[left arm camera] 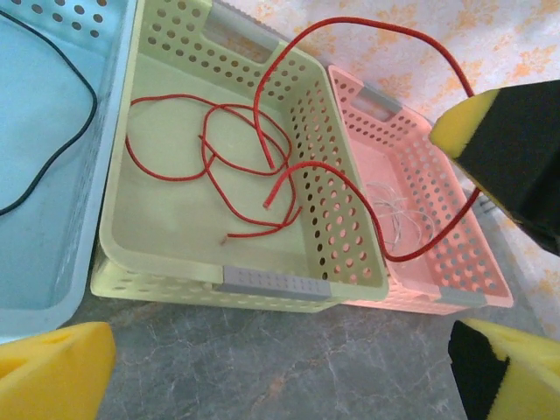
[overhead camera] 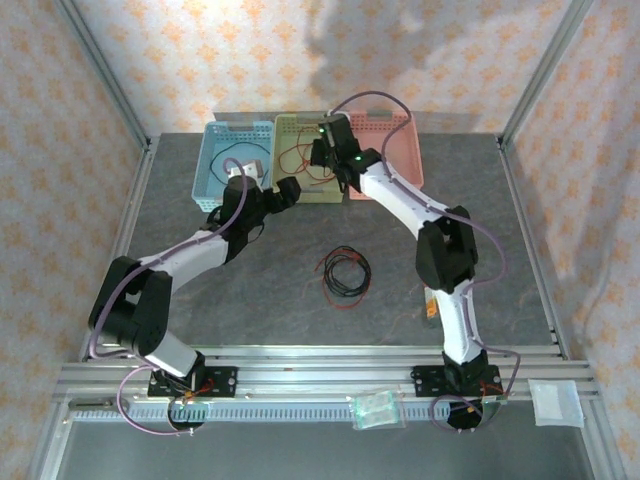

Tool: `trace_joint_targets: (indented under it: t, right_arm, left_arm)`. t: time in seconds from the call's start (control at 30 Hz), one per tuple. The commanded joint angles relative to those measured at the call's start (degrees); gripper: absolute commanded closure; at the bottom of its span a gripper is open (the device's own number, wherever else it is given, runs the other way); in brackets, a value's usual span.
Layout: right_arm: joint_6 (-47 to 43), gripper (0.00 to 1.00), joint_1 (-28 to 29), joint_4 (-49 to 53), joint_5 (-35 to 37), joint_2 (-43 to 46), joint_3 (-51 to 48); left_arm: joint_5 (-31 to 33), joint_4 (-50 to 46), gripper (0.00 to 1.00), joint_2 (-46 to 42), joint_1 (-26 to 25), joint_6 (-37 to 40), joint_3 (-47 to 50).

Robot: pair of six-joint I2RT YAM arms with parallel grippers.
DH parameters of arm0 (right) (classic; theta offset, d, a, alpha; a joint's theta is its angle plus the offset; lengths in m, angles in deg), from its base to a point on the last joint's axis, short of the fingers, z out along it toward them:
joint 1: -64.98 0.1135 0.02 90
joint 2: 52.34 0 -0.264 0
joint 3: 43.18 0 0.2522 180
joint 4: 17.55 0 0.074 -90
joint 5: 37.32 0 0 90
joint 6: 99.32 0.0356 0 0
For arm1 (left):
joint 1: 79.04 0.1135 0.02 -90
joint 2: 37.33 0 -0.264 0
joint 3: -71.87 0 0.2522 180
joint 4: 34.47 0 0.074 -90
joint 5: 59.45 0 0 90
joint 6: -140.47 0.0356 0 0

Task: Untangle the cables

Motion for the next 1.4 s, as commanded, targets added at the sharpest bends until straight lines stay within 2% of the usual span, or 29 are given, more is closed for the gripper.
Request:
trace_joint_targets:
  t: [0.0, 0.27, 0.4, 0.47, 0.77, 0.9, 1.13, 1.37]
  right_arm:
    - [-0.73, 1.0, -0.32, 3.28, 4.07, -4.18, 5.84]
    - [-4.09, 1.0, -0.41, 4.53, 8.9, -14.75, 17.26]
    - [-4.88, 0.99, -0.65, 4.81, 6.52, -18.14, 21.49]
    - [-5.55, 0.93, -0.67, 5.03, 4.42, -19.13, 23.32]
    - [-5.75, 0.82, -0.67, 6.57, 2.18, -17.82, 24.46]
    - [-5.67, 0.8, -0.67, 7.35, 1.43, -15.94, 24.02]
    - [-5.16, 0.8, -0.67, 6.49, 0.29, -6.7, 14.77]
    - [-2.69, 0.8, -0.67, -2.4, -2.11, 10.97, -11.17]
  left_arm:
    - [2.67, 2.18, 0.01, 1.62, 1.03, 1.4, -2.45]
    - [2.73, 2.05, 0.01, 3.64, 1.35, 1.08, -3.86]
    - [2.72, 2.54, 0.01, 3.64, 1.43, 0.38, -2.89]
    - [2.41, 2.22, 0.01, 3.71, 1.43, 0.48, -2.71]
    - [-0.2, 1.58, 0.02, 2.97, 1.42, 0.5, -1.61]
    - [-1.14, 1.24, 0.02, 1.75, 1.05, 0.17, -0.07]
    - [1.91, -4.79, 0.03, -1.91, -2.99, 2.93, 2.31]
    - [5.54, -9.02, 0.08, -5.1, -9.93, 5.57, 5.32]
